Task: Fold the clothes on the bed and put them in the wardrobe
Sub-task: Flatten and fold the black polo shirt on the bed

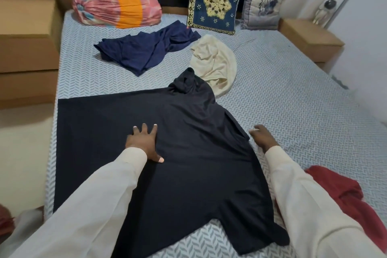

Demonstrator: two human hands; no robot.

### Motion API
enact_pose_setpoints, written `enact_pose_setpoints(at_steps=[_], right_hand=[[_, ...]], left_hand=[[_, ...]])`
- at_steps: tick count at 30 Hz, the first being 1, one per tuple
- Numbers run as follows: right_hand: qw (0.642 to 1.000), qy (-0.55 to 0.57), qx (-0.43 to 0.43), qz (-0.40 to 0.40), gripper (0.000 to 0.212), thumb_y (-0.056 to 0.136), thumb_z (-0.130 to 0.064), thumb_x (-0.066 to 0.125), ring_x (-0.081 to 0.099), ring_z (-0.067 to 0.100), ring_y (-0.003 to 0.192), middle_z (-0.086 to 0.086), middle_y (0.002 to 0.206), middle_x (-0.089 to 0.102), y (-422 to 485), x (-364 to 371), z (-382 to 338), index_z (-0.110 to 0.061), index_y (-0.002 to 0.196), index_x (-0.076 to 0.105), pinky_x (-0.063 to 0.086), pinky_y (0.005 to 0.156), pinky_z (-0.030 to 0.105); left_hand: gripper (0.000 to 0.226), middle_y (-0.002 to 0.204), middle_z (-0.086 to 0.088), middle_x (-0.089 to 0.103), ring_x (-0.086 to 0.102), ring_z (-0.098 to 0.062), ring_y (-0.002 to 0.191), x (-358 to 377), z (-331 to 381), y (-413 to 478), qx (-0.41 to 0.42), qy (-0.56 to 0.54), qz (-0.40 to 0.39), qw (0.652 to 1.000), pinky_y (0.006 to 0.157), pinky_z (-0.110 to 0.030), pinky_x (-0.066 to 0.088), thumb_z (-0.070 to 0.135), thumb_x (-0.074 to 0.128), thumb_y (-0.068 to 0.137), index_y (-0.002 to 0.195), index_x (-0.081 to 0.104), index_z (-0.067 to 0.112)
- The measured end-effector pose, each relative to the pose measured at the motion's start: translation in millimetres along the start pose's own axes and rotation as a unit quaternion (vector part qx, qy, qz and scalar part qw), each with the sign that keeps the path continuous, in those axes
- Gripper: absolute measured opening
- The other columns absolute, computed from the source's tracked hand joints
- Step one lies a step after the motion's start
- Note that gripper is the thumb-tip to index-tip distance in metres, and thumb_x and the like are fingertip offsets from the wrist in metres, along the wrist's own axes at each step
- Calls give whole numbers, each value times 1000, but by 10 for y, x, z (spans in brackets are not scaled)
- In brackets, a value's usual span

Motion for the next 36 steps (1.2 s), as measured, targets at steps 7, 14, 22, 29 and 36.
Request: enact_pose_setpoints(at_steps=[7,14,22,29,36], right_hand=[[997,-47,-49,-20,32,91,-30,65,53,21,68,7,68,57,413,324,-615,-13,65,59,39,64,29],[994,-97,28,39,35,81,-41,66,60,27,86,10,76,59,783,92,-362,-7,72,58,48,83,37],[982,-122,-129,61,26,89,-40,59,62,30,106,8,107,70,914,419,-1333,-17,94,70,45,94,38],[974,-143,-162,66,47,86,-46,66,58,33,115,12,119,67,1037,942,-2080,-12,118,64,44,96,37],[992,-79,-94,4,18,81,-26,60,68,27,73,10,83,73,1338,1244,-2422,-13,69,60,52,61,27]], left_hand=[[133,153,-3,22,26,-32,138,-187,-110,170,-22,-48,24,998,98,-46,43,79,71,54,155,0,32],[132,152,-3,18,29,-33,135,-300,-244,389,-47,-2,21,999,91,-44,48,79,72,55,155,1,32],[154,148,-4,16,37,-32,125,-352,-255,530,-75,12,9,997,74,-37,48,74,82,42,154,-13,25],[157,144,-6,18,40,-29,117,-349,-238,649,-87,47,7,995,67,-33,40,74,81,45,152,-22,21],[165,138,-9,19,40,-29,108,-292,-237,718,-110,39,16,993,65,-33,56,69,87,39,150,-25,21]])
Point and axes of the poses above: each hand's wrist, its own y-axis towards the middle knuckle, its own x-axis out of the palm, z = x × y, the point moved 10 cm from there along y, towards the middle knuckle
